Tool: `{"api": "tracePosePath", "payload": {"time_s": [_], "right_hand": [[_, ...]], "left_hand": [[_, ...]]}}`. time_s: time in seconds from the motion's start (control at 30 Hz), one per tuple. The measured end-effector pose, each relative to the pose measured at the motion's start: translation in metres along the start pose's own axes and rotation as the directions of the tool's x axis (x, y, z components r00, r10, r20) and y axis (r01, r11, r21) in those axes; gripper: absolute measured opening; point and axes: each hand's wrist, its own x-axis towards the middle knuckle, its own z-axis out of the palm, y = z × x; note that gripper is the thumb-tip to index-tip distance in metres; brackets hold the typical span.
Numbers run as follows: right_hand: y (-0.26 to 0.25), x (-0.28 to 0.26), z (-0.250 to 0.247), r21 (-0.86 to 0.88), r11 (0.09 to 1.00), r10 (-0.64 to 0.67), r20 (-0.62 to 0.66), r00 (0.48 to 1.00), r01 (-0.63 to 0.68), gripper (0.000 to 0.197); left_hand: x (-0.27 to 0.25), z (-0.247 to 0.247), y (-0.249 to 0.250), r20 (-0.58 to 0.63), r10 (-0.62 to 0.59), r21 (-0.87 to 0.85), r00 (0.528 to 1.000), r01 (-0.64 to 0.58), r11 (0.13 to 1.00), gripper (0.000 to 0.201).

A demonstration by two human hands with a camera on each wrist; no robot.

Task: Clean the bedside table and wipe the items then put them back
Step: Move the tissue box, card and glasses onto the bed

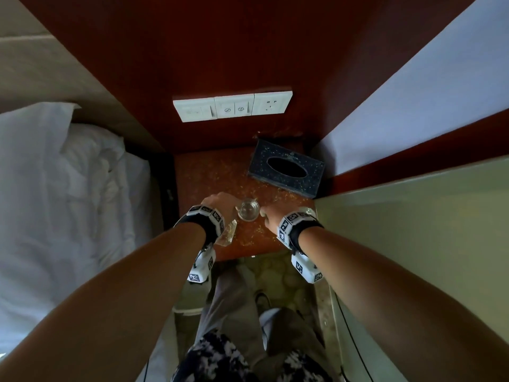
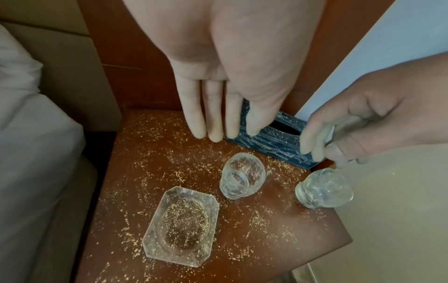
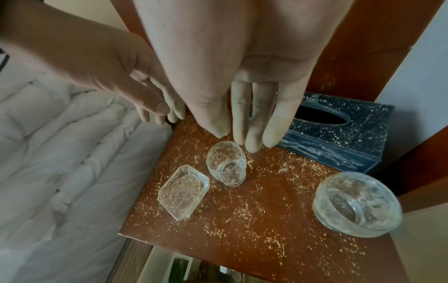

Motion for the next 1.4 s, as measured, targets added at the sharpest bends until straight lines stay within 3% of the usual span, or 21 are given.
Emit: {"api": "tracePosePath", "payload": {"time_s": [0.33,0.6,0.73,0.9,1.1,1.23,1.4], "right_hand": [[0.009,0.071,0.036,-0.117,0.993,-0.028,0.046,0.999,0.033,0.051],[0.006,0.093,0.045,-0.231,0.972,-0.021,0.052,0.998,0.032,0.03],[0.004,0.097,0.044,-0.232,0.973,0.003,0.063,0.998,0.012,0.03],[0.008,0.079,0.028,-0.254,0.966,-0.044,0.012,0.999,0.046,0.034],[0.009,0.033,-0.006,-0.206,0.977,-0.071,-0.096,0.993,0.05,0.034],[0.009,-0.008,-0.035,-0.178,0.982,-0.087,-0.172,0.981,0.056,0.029],[0.006,-0.061,-0.072,-0.17,0.983,-0.114,-0.278,0.954,0.068,0.035]], "left_hand": [[0.068,0.046,-0.005,0.08,0.085,0.211,0.993,-0.1,0.972,0.029],[0.083,0.054,-0.003,0.099,0.084,0.334,0.992,-0.113,0.936,0.019],[0.084,0.053,0.001,0.095,0.078,0.328,0.992,-0.105,0.939,0.018],[0.07,0.037,0.008,0.079,0.099,0.25,0.992,-0.116,0.961,0.029],[0.034,-0.007,0.019,0.045,0.116,0.24,0.992,-0.123,0.963,0.025],[-0.004,-0.045,0.032,-0.012,0.081,0.233,0.997,-0.076,0.97,0.028],[-0.063,-0.091,0.047,-0.101,0.13,0.251,0.986,-0.101,0.963,0.04]]}}
